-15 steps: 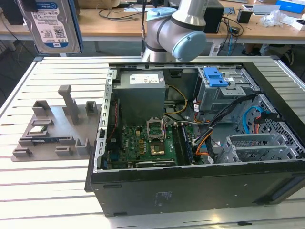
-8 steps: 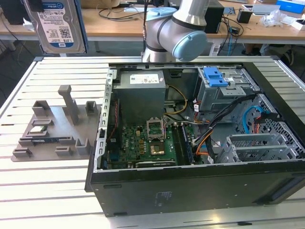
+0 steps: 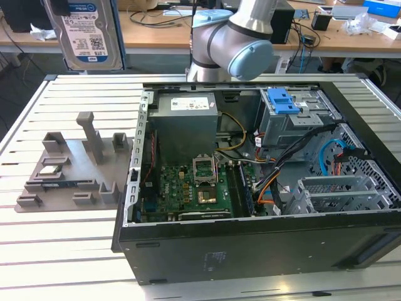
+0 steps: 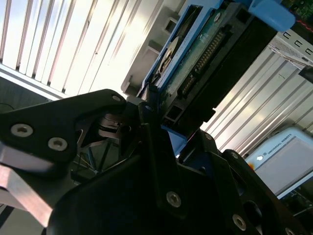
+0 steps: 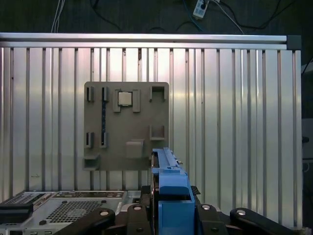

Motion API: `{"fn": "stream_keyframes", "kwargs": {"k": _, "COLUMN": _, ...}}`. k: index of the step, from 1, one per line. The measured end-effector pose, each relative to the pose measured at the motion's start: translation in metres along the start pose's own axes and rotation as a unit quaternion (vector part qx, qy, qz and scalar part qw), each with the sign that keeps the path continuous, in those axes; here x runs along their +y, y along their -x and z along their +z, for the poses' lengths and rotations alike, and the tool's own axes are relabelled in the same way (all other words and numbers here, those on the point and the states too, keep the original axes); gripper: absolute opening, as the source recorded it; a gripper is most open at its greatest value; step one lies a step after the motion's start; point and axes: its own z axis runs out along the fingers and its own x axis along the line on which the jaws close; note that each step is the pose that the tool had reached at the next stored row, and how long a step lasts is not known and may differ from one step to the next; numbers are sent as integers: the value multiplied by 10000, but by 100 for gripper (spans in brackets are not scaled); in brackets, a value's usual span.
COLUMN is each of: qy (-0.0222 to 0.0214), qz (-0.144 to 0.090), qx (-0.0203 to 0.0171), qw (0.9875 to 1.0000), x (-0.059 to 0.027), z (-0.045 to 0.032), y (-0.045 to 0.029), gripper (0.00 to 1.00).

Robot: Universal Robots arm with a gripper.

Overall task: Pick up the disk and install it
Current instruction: 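Pick up the disk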

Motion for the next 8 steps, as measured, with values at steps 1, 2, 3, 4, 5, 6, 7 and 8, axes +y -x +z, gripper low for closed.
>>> {"fn": "stream_keyframes", "kwargs": {"k": 1, "qy": 0, "qz": 0, "qx": 0, "qw": 10000, "x": -20, "z": -1, "y": 0, "gripper": 37}}
{"fn": "stream_keyframes", "kwargs": {"k": 2, "qy": 0, "qz": 0, "qx": 0, "qw": 10000, "x": -40, "z": -2, "y": 0, "gripper": 37}}
{"fn": "stream_keyframes", "kwargs": {"k": 3, "qy": 0, "qz": -1, "qx": 0, "qw": 10000, "x": -58, "z": -2, "y": 0, "gripper": 37}}
{"fn": "stream_keyframes", "kwargs": {"k": 4, "qy": 0, "qz": -1, "qx": 0, "qw": 10000, "x": -77, "z": -2, "y": 0, "gripper": 37}}
{"fn": "stream_keyframes", "kwargs": {"k": 5, "qy": 0, "qz": -1, "qx": 0, "qw": 10000, "x": -104, "z": -3, "y": 0, "gripper": 37}}
{"fn": "stream_keyframes", "kwargs": {"k": 6, "qy": 0, "qz": -1, "qx": 0, "qw": 10000, "x": -127, "z": -3, "y": 0, "gripper": 37}}
{"fn": "stream_keyframes", "kwargs": {"k": 7, "qy": 0, "qz": 0, "qx": 0, "qw": 10000, "x": -144, "z": -5, "y": 1, "gripper": 37}}
{"fn": "stream_keyframes", "kwargs": {"k": 8, "qy": 0, "qz": 0, "qx": 0, "qw": 10000, "x": -179, "z": -5, "y": 1, "gripper": 37}}
